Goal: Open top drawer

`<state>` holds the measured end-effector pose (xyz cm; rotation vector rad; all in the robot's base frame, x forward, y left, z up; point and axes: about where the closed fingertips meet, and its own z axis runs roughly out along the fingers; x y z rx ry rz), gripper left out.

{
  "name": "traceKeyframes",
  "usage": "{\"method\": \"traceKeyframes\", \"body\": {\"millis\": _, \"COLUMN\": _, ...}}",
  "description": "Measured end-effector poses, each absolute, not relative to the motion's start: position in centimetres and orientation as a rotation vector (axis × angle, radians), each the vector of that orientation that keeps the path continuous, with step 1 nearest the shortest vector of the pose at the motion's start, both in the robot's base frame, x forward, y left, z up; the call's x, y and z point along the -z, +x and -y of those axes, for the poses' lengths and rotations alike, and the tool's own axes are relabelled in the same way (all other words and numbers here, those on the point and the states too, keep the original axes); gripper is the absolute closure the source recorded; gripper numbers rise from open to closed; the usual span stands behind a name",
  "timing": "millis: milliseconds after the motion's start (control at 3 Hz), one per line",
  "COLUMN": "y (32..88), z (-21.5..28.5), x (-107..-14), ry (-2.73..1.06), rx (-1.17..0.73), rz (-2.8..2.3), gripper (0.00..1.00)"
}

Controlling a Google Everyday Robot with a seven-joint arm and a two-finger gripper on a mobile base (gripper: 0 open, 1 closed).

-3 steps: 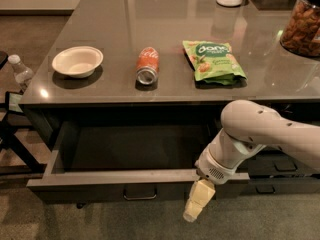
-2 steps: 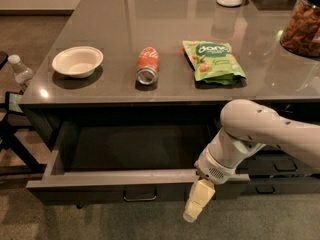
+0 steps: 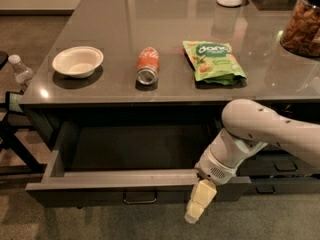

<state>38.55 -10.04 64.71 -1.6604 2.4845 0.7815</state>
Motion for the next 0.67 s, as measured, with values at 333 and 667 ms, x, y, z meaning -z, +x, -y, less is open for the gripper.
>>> {"method": "traceKeyframes", "body": {"millis": 333, "y": 35.22, "z": 12.54, "x": -69.01, "ry": -1.653, "rx": -0.742, "rz": -2.499, "gripper": 0.00}}
{"method": "traceKeyframes", "body": {"millis": 667, "y": 35.22, "z": 12.54, "x": -69.01, "ry": -1.653, "rx": -0.742, "rz": -2.499, "gripper": 0.00}}
